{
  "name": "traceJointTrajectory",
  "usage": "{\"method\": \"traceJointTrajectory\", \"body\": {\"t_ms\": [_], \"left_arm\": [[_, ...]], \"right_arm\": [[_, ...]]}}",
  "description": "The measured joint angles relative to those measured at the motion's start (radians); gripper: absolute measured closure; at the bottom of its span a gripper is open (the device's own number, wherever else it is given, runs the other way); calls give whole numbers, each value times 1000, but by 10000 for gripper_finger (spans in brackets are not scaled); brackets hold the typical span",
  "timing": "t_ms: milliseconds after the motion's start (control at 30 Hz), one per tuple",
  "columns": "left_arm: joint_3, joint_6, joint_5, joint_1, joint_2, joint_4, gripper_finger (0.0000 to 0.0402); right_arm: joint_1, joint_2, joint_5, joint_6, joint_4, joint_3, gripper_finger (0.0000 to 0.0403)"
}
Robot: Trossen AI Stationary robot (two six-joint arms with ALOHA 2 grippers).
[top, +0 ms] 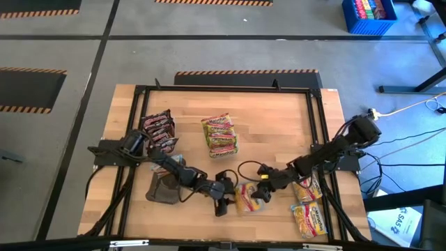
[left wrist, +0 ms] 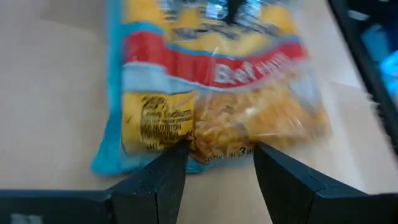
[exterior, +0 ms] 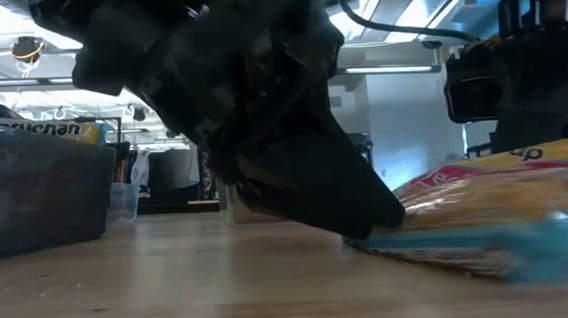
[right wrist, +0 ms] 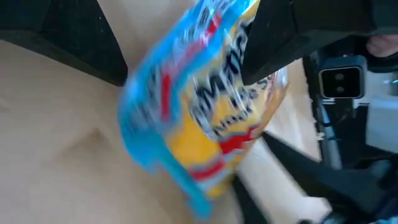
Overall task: Sort Maruchan noodles
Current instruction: Put the blue noodle pack into the black bin
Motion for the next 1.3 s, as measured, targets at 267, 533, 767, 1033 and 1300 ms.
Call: {"method": "traceJointTrajectory", "body": {"t_ms": [267,533,767,1033,1300], "left_arm": [[0,15,-59,0,2,-1,219],[-1,43,-84,0,2,-1,219],[-2,93,-122,-32,-51,-42,219],[-2,108,-104,-89,-143,-230,219],[-1,156,-96,-117,-245,-329,219]], "right_arm": [[-1,47,-24,-36,112,13,78],[-1,100,4,-174,108,87,97],[-1,101,3,-249,103,107,190],[-1,97,-38,-349,127,111,282],[-1,43,-26,-515,95,108,282]]}}
